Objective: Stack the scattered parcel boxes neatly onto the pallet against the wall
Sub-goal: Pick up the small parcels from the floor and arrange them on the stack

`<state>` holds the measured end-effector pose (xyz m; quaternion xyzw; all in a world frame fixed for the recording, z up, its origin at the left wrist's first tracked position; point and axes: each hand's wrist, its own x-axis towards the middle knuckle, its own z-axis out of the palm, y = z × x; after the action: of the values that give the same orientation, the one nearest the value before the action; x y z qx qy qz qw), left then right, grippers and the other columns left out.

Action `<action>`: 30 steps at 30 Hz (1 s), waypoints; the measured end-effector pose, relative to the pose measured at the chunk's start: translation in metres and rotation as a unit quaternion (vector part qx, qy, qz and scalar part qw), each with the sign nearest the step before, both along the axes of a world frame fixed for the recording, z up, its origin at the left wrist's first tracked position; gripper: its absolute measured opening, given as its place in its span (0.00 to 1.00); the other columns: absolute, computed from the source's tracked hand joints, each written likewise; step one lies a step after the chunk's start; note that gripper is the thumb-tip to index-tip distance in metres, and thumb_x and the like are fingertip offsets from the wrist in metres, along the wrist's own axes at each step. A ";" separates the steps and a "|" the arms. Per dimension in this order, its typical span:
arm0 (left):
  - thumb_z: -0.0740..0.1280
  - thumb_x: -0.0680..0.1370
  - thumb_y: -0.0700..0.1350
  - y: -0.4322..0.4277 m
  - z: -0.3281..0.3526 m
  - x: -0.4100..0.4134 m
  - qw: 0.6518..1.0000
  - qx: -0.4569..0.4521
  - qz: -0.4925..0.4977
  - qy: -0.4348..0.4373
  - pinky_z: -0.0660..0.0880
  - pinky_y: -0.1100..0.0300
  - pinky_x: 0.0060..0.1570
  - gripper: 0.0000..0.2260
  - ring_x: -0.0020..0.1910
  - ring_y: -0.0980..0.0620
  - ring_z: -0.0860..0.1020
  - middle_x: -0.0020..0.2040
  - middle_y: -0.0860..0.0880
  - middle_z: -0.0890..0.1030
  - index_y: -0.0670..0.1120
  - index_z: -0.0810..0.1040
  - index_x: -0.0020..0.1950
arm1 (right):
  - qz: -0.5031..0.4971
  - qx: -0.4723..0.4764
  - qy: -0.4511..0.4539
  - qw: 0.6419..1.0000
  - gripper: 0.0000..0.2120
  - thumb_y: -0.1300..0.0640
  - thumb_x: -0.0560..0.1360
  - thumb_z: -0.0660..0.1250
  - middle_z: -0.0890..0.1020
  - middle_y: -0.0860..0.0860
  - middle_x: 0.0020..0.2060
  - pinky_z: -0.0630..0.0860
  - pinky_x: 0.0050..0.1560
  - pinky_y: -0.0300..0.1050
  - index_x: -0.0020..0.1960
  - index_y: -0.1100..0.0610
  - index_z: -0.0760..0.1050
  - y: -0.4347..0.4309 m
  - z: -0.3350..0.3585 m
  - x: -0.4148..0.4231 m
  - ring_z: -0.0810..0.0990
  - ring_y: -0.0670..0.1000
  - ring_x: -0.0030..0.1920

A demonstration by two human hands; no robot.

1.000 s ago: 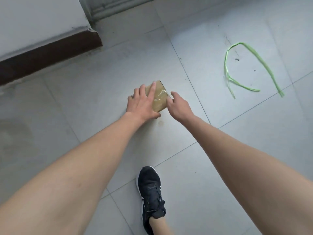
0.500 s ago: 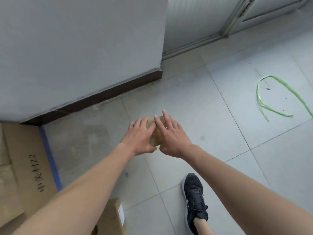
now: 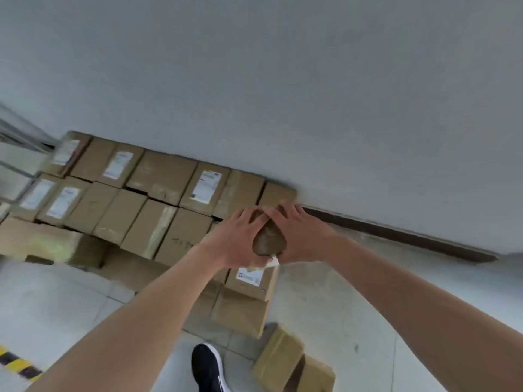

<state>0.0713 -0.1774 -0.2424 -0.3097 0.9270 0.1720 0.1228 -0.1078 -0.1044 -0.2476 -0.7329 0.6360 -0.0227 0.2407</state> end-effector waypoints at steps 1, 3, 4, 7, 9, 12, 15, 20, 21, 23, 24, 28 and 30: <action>0.64 0.66 0.70 -0.014 0.006 0.034 1.000 -0.006 0.015 0.004 0.72 0.47 0.64 0.44 0.69 0.47 0.64 0.72 0.50 0.62 0.56 0.53 0.75 | 0.019 0.019 -0.008 1.000 0.52 0.38 0.61 0.73 0.62 0.55 0.66 0.73 0.62 0.55 0.76 0.46 0.47 -0.022 0.005 0.029 0.67 0.59 0.65; 0.65 0.67 0.70 -0.036 0.014 0.098 0.999 -0.025 0.037 0.012 0.72 0.48 0.64 0.42 0.70 0.47 0.64 0.73 0.50 0.63 0.54 0.56 0.75 | 0.044 0.049 -0.047 0.997 0.54 0.40 0.60 0.74 0.60 0.52 0.68 0.76 0.58 0.55 0.76 0.42 0.46 -0.058 0.010 0.087 0.66 0.56 0.65; 0.65 0.68 0.69 -0.045 0.015 0.130 0.998 -0.034 0.047 0.015 0.72 0.48 0.65 0.41 0.70 0.47 0.64 0.73 0.49 0.63 0.53 0.58 0.75 | 0.055 0.062 -0.063 0.995 0.54 0.40 0.60 0.74 0.60 0.51 0.69 0.76 0.58 0.54 0.76 0.42 0.46 -0.073 0.009 0.116 0.67 0.55 0.65; 0.64 0.69 0.70 -0.065 0.006 0.220 0.995 -0.020 0.093 0.007 0.70 0.48 0.68 0.41 0.72 0.46 0.61 0.75 0.47 0.62 0.51 0.59 0.76 | 0.080 0.106 -0.107 0.985 0.52 0.43 0.61 0.75 0.60 0.49 0.69 0.73 0.61 0.49 0.76 0.44 0.48 -0.111 -0.002 0.201 0.67 0.52 0.63; 0.62 0.68 0.72 -0.069 -0.006 0.278 0.991 0.007 0.135 -0.001 0.69 0.47 0.68 0.43 0.74 0.45 0.59 0.76 0.45 0.61 0.51 0.57 0.77 | 0.106 0.139 -0.124 0.977 0.50 0.43 0.61 0.74 0.61 0.48 0.68 0.71 0.62 0.46 0.76 0.46 0.51 -0.129 -0.017 0.258 0.66 0.51 0.63; 0.61 0.65 0.72 -0.065 -0.034 0.361 0.976 0.039 0.214 0.009 0.73 0.49 0.64 0.44 0.72 0.47 0.62 0.73 0.47 0.65 0.52 0.59 0.76 | 0.153 0.179 -0.137 0.962 0.46 0.44 0.62 0.73 0.63 0.47 0.66 0.71 0.62 0.45 0.75 0.47 0.55 -0.149 -0.039 0.339 0.67 0.50 0.63; 0.64 0.64 0.69 -0.064 -0.068 0.430 0.945 0.074 0.316 0.037 0.73 0.52 0.61 0.40 0.68 0.49 0.66 0.68 0.50 0.68 0.53 0.64 0.72 | 0.168 0.197 -0.138 0.956 0.42 0.46 0.66 0.71 0.57 0.46 0.74 0.71 0.59 0.44 0.75 0.45 0.56 -0.165 -0.066 0.408 0.69 0.52 0.67; 0.68 0.66 0.67 -0.088 -0.128 0.499 0.826 0.135 0.538 0.097 0.72 0.54 0.58 0.38 0.61 0.52 0.69 0.63 0.53 0.70 0.53 0.65 0.71 | 0.113 0.183 -0.147 0.965 0.37 0.49 0.77 0.65 0.54 0.45 0.78 0.68 0.66 0.46 0.79 0.45 0.47 -0.186 -0.112 0.475 0.65 0.48 0.71; 0.68 0.66 0.66 -0.094 -0.140 0.503 0.808 0.142 0.561 0.111 0.71 0.54 0.58 0.37 0.62 0.52 0.70 0.63 0.53 0.71 0.53 0.65 0.71 | 0.106 0.178 -0.141 0.968 0.38 0.50 0.77 0.65 0.53 0.46 0.78 0.69 0.65 0.46 0.79 0.45 0.45 -0.188 -0.120 0.480 0.65 0.48 0.72; 0.70 0.68 0.64 -0.108 -0.164 0.504 0.779 0.154 0.592 0.136 0.71 0.53 0.60 0.36 0.64 0.50 0.70 0.65 0.51 0.72 0.52 0.66 0.72 | 0.094 0.157 -0.117 0.976 0.39 0.52 0.78 0.64 0.51 0.48 0.79 0.70 0.65 0.49 0.79 0.46 0.43 -0.189 -0.138 0.485 0.60 0.51 0.75; 0.70 0.69 0.63 -0.115 -0.174 0.502 0.768 0.159 0.602 0.148 0.71 0.52 0.61 0.35 0.64 0.49 0.70 0.67 0.50 0.72 0.52 0.66 0.73 | 0.092 0.148 -0.102 0.980 0.37 0.53 0.78 0.63 0.50 0.49 0.79 0.71 0.64 0.50 0.79 0.47 0.45 -0.189 -0.146 0.485 0.59 0.52 0.75; 0.67 0.75 0.61 -0.136 -0.203 0.487 0.726 0.103 0.657 0.177 0.72 0.52 0.59 0.31 0.64 0.49 0.72 0.69 0.48 0.70 0.48 0.67 0.73 | 0.123 0.150 -0.033 0.980 0.31 0.55 0.78 0.63 0.51 0.52 0.78 0.75 0.55 0.52 0.78 0.49 0.54 -0.180 -0.177 0.480 0.61 0.55 0.73; 0.68 0.76 0.59 -0.137 -0.210 0.482 0.703 0.052 0.692 0.159 0.72 0.50 0.59 0.30 0.65 0.45 0.71 0.70 0.45 0.67 0.46 0.66 0.73 | 0.154 0.158 -0.014 0.975 0.30 0.55 0.78 0.62 0.50 0.54 0.78 0.74 0.57 0.52 0.77 0.50 0.55 -0.172 -0.191 0.474 0.57 0.56 0.75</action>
<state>0.5530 -0.3144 -0.4522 -0.8252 0.4477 0.3030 -0.1635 0.3664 -0.2760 -0.4386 -0.7745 0.5074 0.1053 0.3627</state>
